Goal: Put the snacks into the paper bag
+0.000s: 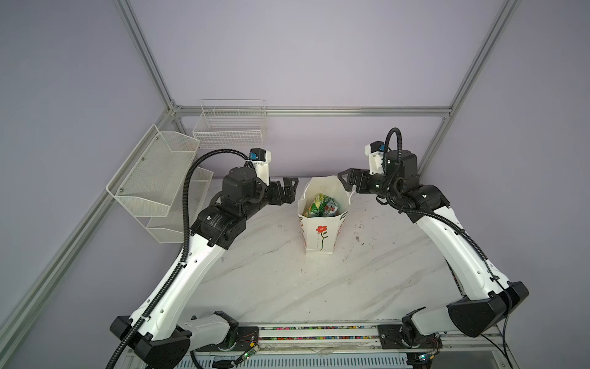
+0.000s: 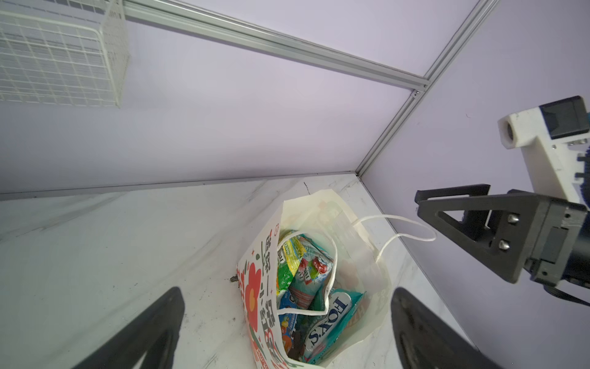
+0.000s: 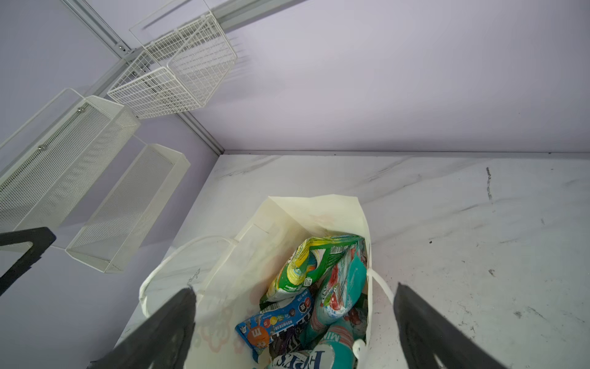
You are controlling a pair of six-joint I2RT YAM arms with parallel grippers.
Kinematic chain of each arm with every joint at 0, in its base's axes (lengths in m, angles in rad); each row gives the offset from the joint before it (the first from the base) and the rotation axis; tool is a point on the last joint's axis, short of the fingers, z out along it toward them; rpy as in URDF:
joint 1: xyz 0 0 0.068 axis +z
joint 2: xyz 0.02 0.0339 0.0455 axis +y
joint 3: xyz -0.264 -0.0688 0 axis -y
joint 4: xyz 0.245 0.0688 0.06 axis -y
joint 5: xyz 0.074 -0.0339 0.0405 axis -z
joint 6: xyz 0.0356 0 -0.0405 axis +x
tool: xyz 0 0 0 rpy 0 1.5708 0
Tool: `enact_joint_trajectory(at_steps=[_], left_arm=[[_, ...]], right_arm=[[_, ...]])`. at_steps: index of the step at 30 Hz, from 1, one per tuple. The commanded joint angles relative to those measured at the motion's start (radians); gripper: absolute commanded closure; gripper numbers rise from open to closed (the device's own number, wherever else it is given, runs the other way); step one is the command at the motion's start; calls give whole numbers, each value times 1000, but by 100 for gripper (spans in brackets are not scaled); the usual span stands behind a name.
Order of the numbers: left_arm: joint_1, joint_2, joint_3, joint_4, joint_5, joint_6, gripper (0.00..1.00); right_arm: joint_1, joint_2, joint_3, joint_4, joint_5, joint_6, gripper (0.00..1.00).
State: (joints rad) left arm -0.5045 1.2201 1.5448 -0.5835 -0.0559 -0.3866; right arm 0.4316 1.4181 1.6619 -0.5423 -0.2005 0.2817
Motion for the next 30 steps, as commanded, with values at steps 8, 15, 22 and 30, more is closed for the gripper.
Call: enact_joint_trajectory(at_steps=[8,15,22,30], left_arm=[[4,-98,-96,78,-187,116,0],[4,-132,-139,80,-254,167,0],[3,-165,-186,84,-314,217,0],[3,-221,-292,128,-398,251,0]], right_arm=[[-3,-133,-101,127,170,-40,3],[-3,-271,-288,314,225,-82,3],[-4,-510,-599,626,292,-73,3],[-4,-532,-635,570,367,-92,3]])
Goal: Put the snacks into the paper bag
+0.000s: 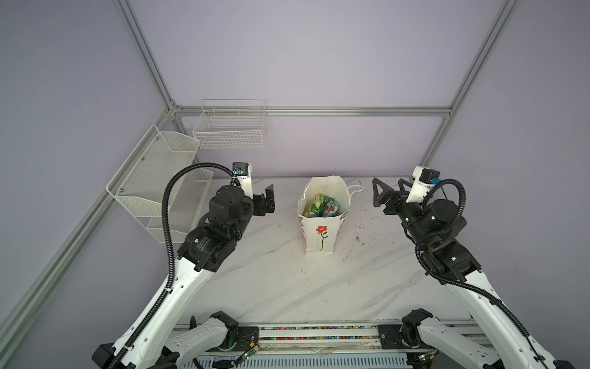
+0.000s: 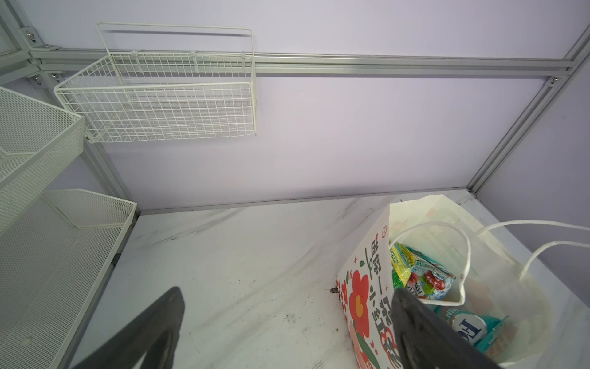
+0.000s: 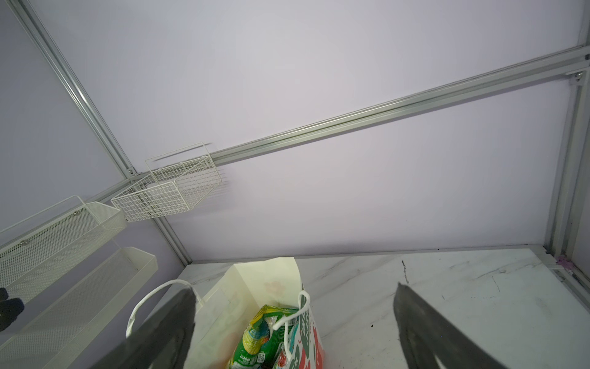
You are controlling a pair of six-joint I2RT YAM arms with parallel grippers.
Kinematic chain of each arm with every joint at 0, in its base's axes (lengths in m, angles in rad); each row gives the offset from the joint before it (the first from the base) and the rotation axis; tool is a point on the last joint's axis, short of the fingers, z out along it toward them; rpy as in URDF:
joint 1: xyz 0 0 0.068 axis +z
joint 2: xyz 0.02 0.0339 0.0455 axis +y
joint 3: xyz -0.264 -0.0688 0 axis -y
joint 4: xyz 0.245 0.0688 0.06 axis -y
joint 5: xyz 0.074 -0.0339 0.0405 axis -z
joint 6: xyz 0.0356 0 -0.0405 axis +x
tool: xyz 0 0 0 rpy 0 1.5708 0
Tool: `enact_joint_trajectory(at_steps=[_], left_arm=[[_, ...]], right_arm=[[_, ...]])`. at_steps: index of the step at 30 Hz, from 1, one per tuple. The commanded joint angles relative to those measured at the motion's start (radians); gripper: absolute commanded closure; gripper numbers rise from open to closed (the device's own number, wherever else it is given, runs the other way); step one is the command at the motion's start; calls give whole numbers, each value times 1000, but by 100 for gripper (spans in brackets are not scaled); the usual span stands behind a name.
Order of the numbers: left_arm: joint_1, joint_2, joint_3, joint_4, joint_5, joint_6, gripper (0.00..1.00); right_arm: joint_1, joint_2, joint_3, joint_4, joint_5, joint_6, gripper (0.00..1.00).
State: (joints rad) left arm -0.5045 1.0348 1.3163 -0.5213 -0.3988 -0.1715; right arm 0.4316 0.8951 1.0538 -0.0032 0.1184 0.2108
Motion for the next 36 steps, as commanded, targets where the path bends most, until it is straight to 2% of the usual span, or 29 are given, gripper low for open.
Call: enact_joint_trajectory(at_steps=[1,5,11,15,19,27,32,36], left_arm=[[4,-50,-88,85,-70,42,0],[3,-100,-172,130,-124,89,0],[3,-229,-348,260,-347,111,0],[4,-307,-437,289,-314,141,0],[3,-319,-484,262,-332,141,0],[4,-355,-626,316,-332,135,0],[4,-368,-719,340,-309,110,0],[4,-368,-781,343,-338,63,0]], right_arm=[[-4,-18,-44,41,52,-20,3],[-3,-58,-104,64,96,-23,3],[-4,-106,-195,94,129,-38,3],[-4,-121,-234,94,171,-36,3],[-4,-144,-277,103,214,-34,3],[-3,-191,-368,105,298,-46,3],[-4,-234,-471,168,338,-71,3],[-4,-266,-540,195,389,-75,3]])
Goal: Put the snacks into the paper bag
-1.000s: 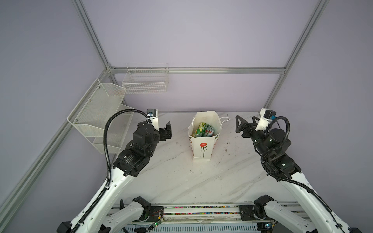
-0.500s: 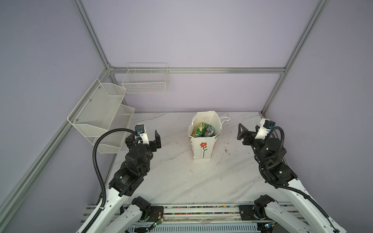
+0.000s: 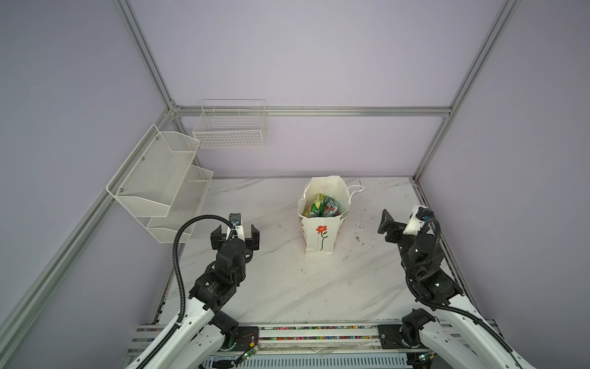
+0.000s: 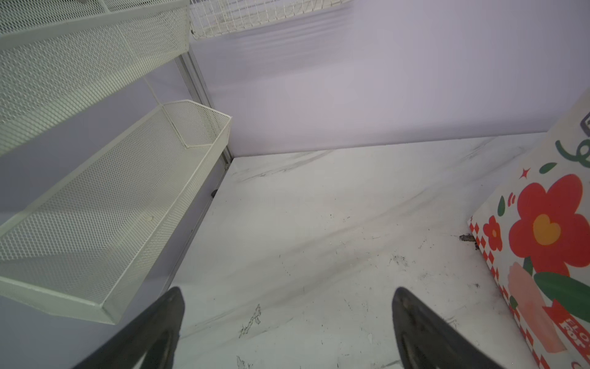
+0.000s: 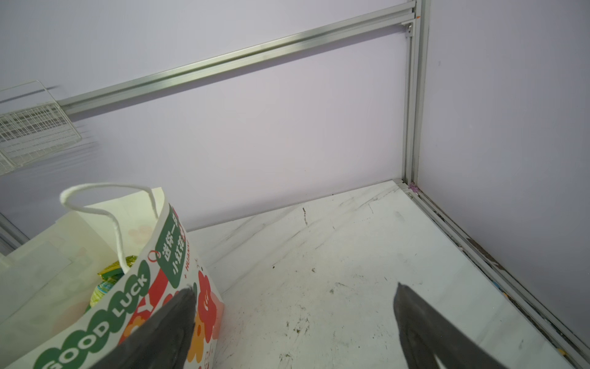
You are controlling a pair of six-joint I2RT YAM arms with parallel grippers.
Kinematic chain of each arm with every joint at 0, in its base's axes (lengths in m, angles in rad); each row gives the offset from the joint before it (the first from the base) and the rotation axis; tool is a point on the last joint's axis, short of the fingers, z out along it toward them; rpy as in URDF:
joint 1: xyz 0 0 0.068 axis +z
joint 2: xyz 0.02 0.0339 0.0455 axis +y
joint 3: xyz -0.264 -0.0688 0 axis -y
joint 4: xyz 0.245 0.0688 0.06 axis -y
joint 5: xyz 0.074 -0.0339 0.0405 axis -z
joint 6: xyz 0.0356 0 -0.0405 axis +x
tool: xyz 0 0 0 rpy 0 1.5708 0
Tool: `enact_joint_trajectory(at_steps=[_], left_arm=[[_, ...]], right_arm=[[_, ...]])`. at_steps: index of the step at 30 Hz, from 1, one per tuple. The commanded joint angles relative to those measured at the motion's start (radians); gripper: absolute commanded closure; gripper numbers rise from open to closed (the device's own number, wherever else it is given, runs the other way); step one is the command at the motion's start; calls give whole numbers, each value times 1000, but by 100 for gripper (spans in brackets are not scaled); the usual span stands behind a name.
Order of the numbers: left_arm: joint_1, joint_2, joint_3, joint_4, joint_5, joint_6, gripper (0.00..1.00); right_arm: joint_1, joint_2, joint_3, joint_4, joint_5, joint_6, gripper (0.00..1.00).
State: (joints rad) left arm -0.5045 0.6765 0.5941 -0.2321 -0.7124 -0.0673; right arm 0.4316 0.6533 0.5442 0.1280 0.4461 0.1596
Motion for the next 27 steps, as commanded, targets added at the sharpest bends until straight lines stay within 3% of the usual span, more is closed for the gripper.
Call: enact_joint_trajectory(at_steps=[1,5,16,27], left_arm=[[4,-11,-72,50,-31,-60,0],[3,-10,-127,56,-57,-124,0],[3,79,-190,111,-134,-132,0],[-2,114,-272,136,-206,-141,0]], right_arm=[[-4,-34,-50,73,67,-26,3],[-3,-73,-109,96,81,-33,3],[-4,-233,-224,112,134,-77,3],[-3,-219,-283,109,161,-44,3]])
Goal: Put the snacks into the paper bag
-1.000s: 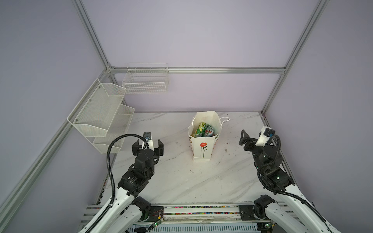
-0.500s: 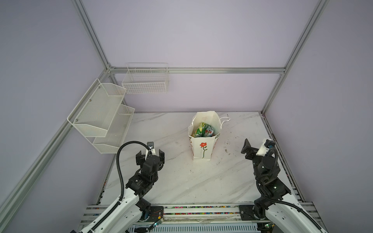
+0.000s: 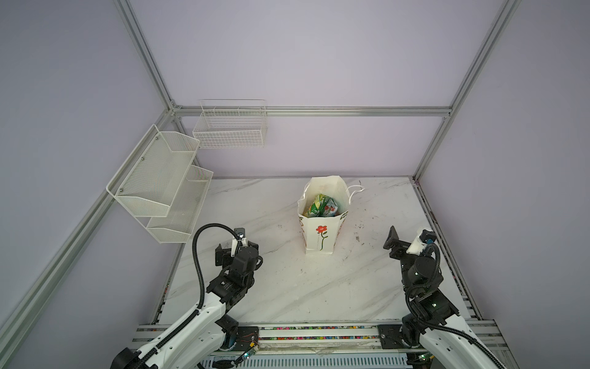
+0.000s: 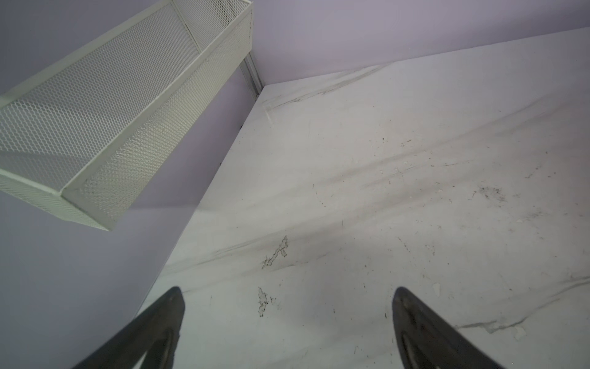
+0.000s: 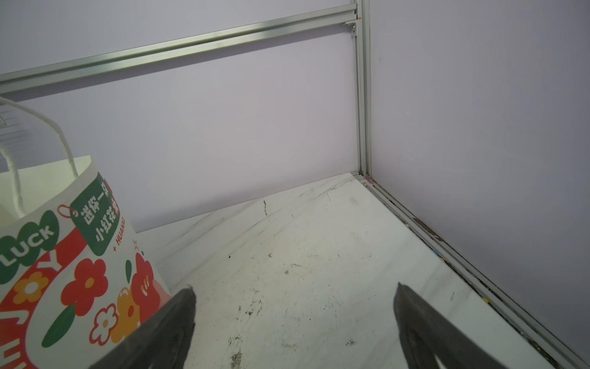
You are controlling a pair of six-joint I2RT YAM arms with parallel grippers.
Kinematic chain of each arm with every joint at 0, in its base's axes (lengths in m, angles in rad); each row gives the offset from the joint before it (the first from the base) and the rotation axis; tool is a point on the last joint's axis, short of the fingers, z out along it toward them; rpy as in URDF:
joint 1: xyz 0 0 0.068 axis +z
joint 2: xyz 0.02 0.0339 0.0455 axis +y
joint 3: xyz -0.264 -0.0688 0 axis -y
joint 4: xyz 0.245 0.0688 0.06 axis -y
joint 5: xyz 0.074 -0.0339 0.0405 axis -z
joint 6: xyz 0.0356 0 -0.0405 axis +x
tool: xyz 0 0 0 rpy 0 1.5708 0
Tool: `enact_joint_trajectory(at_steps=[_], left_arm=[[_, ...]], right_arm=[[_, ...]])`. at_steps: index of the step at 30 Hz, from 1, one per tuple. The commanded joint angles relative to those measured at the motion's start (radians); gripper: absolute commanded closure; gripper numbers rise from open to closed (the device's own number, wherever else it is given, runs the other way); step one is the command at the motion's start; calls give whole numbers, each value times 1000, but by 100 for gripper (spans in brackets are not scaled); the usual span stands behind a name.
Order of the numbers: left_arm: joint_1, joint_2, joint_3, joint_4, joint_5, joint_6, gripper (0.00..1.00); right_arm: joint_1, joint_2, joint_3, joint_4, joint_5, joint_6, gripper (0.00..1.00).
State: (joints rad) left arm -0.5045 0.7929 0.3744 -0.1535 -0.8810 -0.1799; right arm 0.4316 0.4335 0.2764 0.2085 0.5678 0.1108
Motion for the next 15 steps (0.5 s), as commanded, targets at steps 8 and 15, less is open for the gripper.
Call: enact_joint_trajectory(at_steps=[8,15], left_arm=[[-2,-16,-106,110,-8,-24,0],[-2,19,-89,103,-30,-29,0]], right_arm=[[-4,22,-71,73,80,50,3],[-4,44,-119,141,73,31,3]])
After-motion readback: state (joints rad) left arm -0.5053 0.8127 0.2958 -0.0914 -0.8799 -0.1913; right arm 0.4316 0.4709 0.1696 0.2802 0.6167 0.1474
